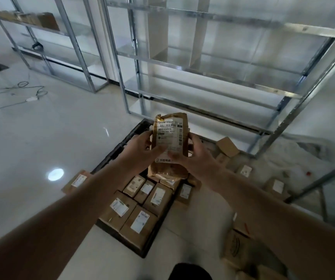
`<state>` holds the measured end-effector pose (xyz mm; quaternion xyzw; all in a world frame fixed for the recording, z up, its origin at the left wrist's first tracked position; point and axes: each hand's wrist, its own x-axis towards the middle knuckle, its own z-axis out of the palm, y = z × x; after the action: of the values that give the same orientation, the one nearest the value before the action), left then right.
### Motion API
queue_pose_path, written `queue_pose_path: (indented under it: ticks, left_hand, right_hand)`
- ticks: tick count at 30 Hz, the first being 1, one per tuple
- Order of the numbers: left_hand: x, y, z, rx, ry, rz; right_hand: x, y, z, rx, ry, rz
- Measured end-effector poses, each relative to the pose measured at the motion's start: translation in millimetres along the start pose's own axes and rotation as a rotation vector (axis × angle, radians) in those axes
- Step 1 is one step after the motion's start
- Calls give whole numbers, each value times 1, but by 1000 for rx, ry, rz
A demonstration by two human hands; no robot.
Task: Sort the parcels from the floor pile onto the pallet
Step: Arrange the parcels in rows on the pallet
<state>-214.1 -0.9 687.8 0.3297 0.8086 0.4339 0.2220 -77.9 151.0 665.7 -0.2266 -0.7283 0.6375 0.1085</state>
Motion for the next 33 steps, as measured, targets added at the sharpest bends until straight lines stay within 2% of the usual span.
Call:
queue_pose_path:
  ticks: [4, 10, 19, 25, 33]
  left_hand:
    - [-7, -15, -12, -32, -18, -27]
    - [2, -29, -25, -65, 41, -61]
    - [28, -65, -62, -193, 56, -197]
    - [38, -103, -112, -185, 45, -255]
    - [68, -197, -256, -381, -102, -296]
  right_hand:
    - [1, -5, 17, -66, 6, -25]
    - [25, 0, 30, -95, -19, -69]
    - [76, 3, 68, -55, -56, 34]
    - [113, 6, 134, -100, -37, 81]
    - [187, -7, 274, -98, 54, 104]
